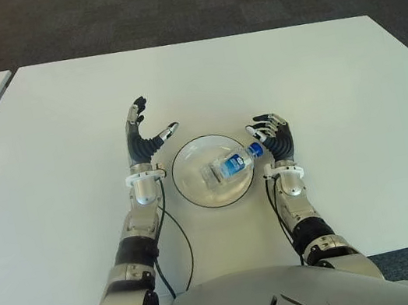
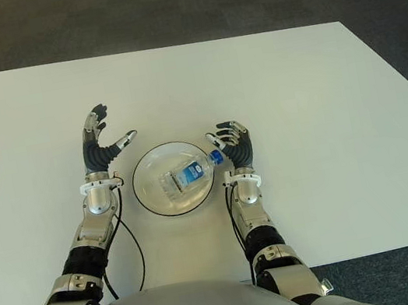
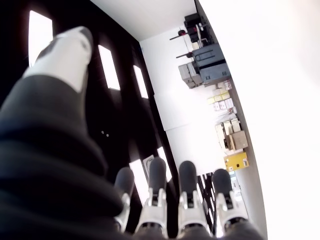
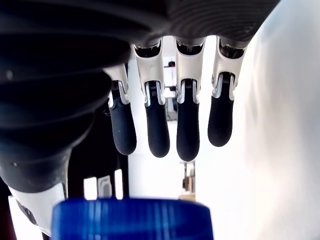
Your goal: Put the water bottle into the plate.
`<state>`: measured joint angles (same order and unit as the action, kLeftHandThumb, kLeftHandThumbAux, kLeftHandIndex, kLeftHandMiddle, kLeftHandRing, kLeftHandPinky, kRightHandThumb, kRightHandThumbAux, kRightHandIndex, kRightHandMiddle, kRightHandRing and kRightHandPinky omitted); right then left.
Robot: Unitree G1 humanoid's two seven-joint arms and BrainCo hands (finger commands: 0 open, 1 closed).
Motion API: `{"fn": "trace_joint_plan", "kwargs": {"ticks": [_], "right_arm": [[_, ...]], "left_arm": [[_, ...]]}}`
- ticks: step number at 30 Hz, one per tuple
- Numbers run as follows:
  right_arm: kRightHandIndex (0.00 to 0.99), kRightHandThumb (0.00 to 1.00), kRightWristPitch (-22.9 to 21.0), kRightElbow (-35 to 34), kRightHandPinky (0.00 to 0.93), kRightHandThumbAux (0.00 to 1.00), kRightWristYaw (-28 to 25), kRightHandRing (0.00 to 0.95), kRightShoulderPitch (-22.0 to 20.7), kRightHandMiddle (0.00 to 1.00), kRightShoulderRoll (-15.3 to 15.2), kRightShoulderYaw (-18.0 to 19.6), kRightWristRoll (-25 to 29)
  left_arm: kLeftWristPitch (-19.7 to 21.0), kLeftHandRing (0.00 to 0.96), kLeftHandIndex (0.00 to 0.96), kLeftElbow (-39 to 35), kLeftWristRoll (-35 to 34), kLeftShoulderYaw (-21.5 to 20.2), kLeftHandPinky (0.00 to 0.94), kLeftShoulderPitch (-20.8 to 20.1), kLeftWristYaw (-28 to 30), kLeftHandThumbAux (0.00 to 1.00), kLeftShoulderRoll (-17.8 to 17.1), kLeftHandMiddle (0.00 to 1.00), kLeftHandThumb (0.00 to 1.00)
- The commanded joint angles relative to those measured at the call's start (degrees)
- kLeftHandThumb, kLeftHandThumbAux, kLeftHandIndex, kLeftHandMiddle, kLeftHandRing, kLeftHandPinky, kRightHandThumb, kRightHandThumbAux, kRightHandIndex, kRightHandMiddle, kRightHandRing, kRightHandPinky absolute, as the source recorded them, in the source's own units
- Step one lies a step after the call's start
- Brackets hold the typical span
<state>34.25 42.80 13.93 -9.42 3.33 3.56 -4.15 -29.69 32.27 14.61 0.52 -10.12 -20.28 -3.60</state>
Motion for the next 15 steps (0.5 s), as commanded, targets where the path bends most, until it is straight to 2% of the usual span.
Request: {"fn": "trace_joint_plan", "kwargs": {"ticks": [1, 8, 15], "right_arm": [[0.414, 0.694, -2.2, 2.0, 0.450, 0.727, 0.0, 0.442, 2.8, 0.410, 0.3, 0.1, 0.2], [0.414, 0.693, -2.4, 2.0, 0.447, 0.727, -0.3, 0.439, 2.8, 0.408, 0.2, 0.3, 0.3], [0.414, 0.692, -2.3, 2.1, 0.447, 0.726, -0.3, 0.437, 2.8, 0.406, 0.1, 0.4, 0.4]], "left_arm": [[-2.5, 0.160, 0.164, 5.9, -0.4, -0.8, 0.154, -2.6, -0.8, 0.800, -0.8, 0.181, 0.000], [-6.0, 0.175, 0.164, 10.7, -0.3, -0.8, 0.171, -4.5, -1.6, 0.776, -1.1, 0.190, 0.000], [-7.8, 0.181, 0.167, 13.3, 0.0, -0.8, 0.178, -5.5, -2.4, 0.785, -1.3, 0.193, 0.000]]}}
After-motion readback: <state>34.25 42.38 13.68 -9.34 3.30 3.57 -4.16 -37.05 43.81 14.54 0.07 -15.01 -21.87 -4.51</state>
